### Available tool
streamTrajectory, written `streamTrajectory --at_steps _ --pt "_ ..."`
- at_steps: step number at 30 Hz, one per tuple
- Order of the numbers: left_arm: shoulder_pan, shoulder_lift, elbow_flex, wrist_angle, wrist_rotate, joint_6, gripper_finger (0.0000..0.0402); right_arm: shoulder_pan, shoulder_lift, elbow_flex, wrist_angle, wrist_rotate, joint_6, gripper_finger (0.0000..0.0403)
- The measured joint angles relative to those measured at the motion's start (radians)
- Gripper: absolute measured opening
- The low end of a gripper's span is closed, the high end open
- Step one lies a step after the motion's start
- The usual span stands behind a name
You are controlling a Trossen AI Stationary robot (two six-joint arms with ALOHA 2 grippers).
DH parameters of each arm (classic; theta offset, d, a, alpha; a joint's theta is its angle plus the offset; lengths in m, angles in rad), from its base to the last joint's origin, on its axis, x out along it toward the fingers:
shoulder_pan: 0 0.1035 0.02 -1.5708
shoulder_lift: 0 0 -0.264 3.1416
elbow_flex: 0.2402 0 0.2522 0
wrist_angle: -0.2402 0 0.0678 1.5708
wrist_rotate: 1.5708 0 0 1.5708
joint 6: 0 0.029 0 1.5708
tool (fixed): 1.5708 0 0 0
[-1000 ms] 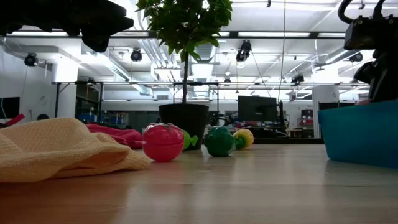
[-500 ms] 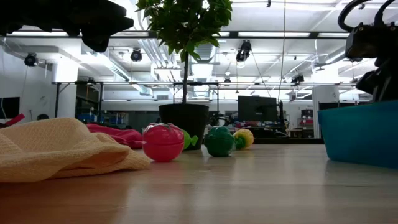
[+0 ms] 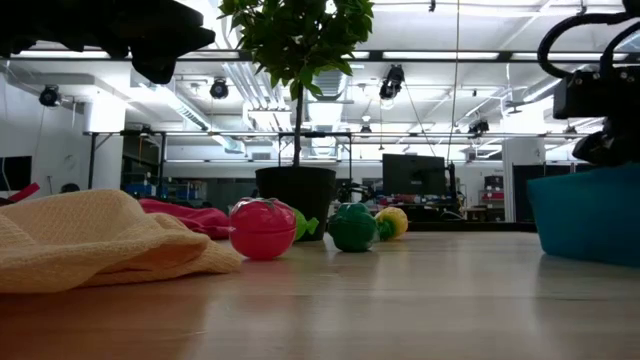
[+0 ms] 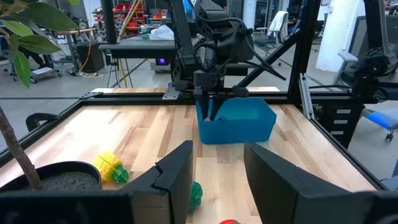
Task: Pick and placing Produce into tupperware
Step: Put the pink peach into the bin, then put the green bell pepper into the bin
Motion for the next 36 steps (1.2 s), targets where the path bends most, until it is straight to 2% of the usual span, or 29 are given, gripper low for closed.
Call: streamTrajectory --at_steps 15,28,32,36 --pt "0.0 0.0 0.0 0.0 0.0 0.0 0.0129 0.0 0.011 0.058 -0.001 0.0 -0.069 0.0059" --pt "0.0 0.0 0.0 0.0 0.0 0.0 0.0129 0.0 0.011 0.058 0.006 -0.001 -0.062 0.0178" --pt "0.0 0.0 0.0 0.0 0.0 0.0 0.0129 0.0 0.001 0.058 0.088 0.0 -0.082 0.0191" --pt "0.0 0.0 0.0 0.0 0.0 0.0 0.0129 0.0 -0.027 0.058 0.194 0.001 -0.173 0.0187"
